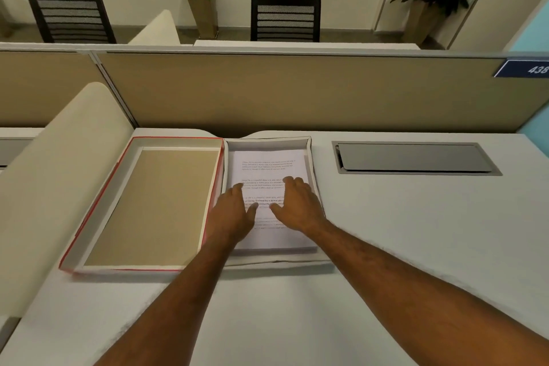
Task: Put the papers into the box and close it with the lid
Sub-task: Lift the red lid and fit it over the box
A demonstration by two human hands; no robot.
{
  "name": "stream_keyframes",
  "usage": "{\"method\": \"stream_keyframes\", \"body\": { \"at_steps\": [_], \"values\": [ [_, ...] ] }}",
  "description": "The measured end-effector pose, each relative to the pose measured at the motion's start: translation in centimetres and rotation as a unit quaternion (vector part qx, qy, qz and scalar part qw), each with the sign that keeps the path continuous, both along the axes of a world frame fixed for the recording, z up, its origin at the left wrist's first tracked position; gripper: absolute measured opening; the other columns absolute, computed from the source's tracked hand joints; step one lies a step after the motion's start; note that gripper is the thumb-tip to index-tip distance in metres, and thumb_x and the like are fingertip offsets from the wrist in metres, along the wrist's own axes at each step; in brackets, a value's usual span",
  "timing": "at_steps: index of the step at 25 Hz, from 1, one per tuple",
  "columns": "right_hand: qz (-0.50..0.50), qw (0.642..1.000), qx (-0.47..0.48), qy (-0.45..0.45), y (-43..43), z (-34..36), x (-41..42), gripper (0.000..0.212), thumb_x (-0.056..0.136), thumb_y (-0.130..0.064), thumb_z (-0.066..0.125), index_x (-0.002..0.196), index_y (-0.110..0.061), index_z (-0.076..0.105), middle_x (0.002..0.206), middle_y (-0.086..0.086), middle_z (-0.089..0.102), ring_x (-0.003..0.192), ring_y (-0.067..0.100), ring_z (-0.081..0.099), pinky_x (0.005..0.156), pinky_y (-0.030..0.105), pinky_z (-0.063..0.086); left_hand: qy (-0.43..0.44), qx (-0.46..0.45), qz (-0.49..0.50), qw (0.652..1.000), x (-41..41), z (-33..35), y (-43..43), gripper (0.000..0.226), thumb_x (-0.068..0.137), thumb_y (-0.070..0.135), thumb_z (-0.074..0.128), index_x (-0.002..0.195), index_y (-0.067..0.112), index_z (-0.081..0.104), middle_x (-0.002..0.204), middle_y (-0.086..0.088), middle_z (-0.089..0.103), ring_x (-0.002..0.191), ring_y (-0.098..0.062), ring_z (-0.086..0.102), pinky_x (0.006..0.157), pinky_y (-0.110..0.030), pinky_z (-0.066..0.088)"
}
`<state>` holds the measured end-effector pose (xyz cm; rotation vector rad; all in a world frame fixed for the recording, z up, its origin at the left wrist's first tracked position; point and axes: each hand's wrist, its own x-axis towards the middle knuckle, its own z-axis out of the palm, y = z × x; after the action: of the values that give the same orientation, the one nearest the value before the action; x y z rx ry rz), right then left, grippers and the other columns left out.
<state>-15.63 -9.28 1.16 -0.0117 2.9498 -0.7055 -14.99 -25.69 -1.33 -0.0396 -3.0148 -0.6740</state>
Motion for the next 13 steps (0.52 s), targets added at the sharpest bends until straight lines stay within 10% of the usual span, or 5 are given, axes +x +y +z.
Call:
{"method": "stream_keyframes", "body": {
  "at_steps": [7, 13],
  "values": [
    [0.104, 0.991, -0.073, -0.049, -6.9, 0.1, 4.4, 0.077, 0.087, -0.046, 0.063, 0.149, -0.018, 0.028, 0.158, 0.006, 0.032, 0.143, 0.028, 0.034, 0.115, 0.044, 0.032, -0.069, -0.124, 0.067, 0.988, 4.5, -1.7, -10.5, 0.107, 0.071, 0.089, 0.013, 0.155, 0.023, 0.012, 0.165, -0.005, 0.005, 0.152, -0.031, 0.005, 0.118, -0.059, 0.008],
    [0.184, 0.982, -0.023, -0.044, -12.2, -1.6, 6.9, 0.079, 0.087, -0.052, 0.058, 0.152, -0.025, 0.022, 0.163, 0.009, 0.019, 0.150, 0.029, 0.018, 0.120, 0.047, 0.018, -0.100, -0.075, 0.155, 0.980, 7.3, -1.5, -16.8, 0.118, 0.064, 0.095, 0.021, 0.155, 0.021, 0.010, 0.165, -0.009, -0.001, 0.151, -0.035, -0.003, 0.115, -0.064, 0.006]
  ]
}}
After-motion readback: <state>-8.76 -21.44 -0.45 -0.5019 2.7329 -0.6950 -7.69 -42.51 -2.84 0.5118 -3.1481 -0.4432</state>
